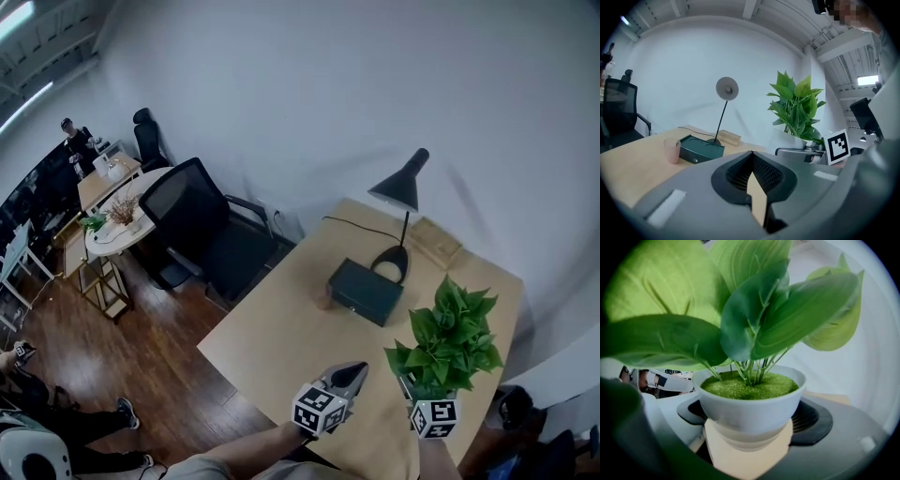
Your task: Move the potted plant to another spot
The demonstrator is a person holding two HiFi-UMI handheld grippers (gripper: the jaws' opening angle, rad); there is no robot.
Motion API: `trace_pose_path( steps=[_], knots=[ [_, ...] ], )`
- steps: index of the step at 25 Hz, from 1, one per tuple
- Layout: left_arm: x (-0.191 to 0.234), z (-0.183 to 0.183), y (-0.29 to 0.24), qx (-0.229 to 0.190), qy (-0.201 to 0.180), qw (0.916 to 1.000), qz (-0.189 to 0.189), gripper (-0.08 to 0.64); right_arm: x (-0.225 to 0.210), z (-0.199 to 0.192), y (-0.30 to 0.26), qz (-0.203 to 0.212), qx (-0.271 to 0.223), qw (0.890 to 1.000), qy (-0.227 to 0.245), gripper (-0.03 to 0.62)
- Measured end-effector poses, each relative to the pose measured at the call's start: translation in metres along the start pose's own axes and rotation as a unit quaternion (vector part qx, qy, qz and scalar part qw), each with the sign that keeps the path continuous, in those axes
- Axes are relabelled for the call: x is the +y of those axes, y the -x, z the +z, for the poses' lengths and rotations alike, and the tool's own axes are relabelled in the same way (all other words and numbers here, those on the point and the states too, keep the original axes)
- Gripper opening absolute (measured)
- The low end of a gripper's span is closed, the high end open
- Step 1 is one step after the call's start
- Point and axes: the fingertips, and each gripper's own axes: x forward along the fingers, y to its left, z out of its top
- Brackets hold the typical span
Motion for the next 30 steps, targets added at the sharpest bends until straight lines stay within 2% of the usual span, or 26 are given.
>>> trace_pose_path(
  steps=[7,13,26,30],
  knots=[
    [0.028,0.022,0.047,-0.037,-0.002,0.9993,0.009,-0.006,0.047,0.015,-0.012,0.004,-0.009,1.0,0.0,0.52],
    [0.07,0.031,0.101,-0.055,-0.004,0.9984,0.014,-0.006,0.105,0.027,-0.033,0.003,-0.018,1.0,0.007,0.52],
    [0.158,0.033,0.208,-0.055,0.007,0.9984,-0.003,-0.006,0.245,0.038,-0.072,-0.009,-0.017,1.0,0.022,0.52],
    [0.207,0.049,0.212,-0.045,0.02,0.9988,-0.005,-0.006,0.277,0.05,-0.122,-0.002,-0.004,1.0,0.018,0.52]
  ],
)
